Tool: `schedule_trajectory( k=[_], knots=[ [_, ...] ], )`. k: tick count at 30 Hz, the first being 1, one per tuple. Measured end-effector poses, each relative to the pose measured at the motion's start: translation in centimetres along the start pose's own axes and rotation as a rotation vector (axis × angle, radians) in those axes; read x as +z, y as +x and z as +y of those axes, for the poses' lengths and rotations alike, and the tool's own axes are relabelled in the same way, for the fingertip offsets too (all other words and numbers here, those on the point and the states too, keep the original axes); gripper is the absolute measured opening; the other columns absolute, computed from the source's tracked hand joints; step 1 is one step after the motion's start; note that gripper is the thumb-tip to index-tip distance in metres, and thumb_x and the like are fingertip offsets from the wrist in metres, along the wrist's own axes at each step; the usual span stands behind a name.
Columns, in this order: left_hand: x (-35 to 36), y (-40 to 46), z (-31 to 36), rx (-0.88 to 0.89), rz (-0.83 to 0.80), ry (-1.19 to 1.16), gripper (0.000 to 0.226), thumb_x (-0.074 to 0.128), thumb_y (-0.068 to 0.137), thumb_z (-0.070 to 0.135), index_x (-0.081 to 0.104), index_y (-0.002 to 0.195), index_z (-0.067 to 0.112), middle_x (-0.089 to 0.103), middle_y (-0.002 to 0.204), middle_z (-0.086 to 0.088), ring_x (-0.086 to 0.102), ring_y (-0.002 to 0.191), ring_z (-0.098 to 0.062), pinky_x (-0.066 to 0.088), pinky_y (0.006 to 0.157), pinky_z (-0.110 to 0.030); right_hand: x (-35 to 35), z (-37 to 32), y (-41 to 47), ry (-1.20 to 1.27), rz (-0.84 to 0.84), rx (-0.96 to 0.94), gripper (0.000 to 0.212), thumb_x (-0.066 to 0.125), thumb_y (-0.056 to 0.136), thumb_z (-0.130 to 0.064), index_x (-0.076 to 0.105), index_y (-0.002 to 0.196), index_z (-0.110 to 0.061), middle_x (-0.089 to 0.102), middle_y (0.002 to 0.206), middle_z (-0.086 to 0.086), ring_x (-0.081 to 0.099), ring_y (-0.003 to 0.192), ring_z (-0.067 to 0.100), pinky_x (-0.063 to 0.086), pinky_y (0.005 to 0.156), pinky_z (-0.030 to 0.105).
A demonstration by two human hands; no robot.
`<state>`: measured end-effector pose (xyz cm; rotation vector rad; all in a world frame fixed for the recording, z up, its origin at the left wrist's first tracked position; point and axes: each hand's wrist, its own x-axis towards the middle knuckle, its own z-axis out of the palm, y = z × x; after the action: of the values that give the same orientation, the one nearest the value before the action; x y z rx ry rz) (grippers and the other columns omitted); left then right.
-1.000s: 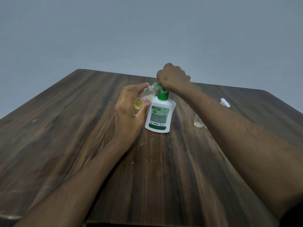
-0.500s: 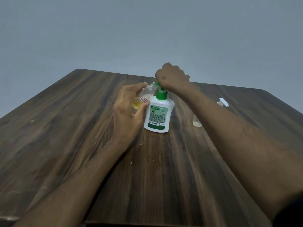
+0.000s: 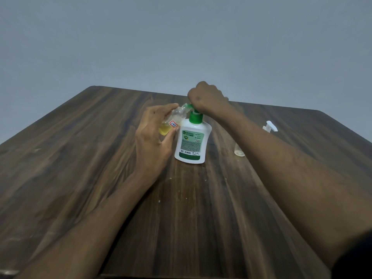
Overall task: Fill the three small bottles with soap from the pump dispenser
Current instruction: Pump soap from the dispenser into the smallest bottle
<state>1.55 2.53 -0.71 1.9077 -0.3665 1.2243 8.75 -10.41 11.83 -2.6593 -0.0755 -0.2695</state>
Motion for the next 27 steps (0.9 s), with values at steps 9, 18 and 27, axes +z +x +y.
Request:
schedule_trajectory(
  k=[9,18,27],
  knots=[
    [-0.15,-0.03,0.29,-0.007,-0.011,0.012,0.048,0.082,0.087,-0.006,0.072,0.132,0.009,0.069,0.123,-0.007,0.065,0.111,-0.014,0.044,0.092,-0.009,0.0,0.17,-0.03,0.017,-0.023,-0.006,0.01,0.041,0.091,-0.022,0.045,0.087,-0.014,0.054,0.094,0.005,0.049,0.091,0.03,0.04,0.091,0.041],
    [0.11,-0.09,0.28,0.006,-0.012,-0.001,0.048,0.082,0.088,-0.004,0.071,0.133,0.008,0.069,0.124,-0.008,0.066,0.113,-0.014,0.045,0.093,-0.01,-0.23,0.23,-0.06,-0.015,-0.018,-0.005,0.012,0.04,0.09,-0.022,0.048,0.095,-0.014,0.05,0.085,0.002,0.049,0.09,0.03,0.039,0.095,0.043],
    [0.25,-0.18,0.05,-0.009,-0.003,0.004,0.048,0.083,0.089,0.003,0.068,0.134,0.005,0.069,0.125,-0.005,0.065,0.113,-0.013,0.049,0.095,-0.017,-0.43,-0.05,-0.03,-0.021,0.014,-0.022,0.011,0.04,0.089,-0.021,0.047,0.094,-0.013,0.045,0.081,0.0,0.049,0.09,0.029,0.038,0.096,0.044]
  ],
)
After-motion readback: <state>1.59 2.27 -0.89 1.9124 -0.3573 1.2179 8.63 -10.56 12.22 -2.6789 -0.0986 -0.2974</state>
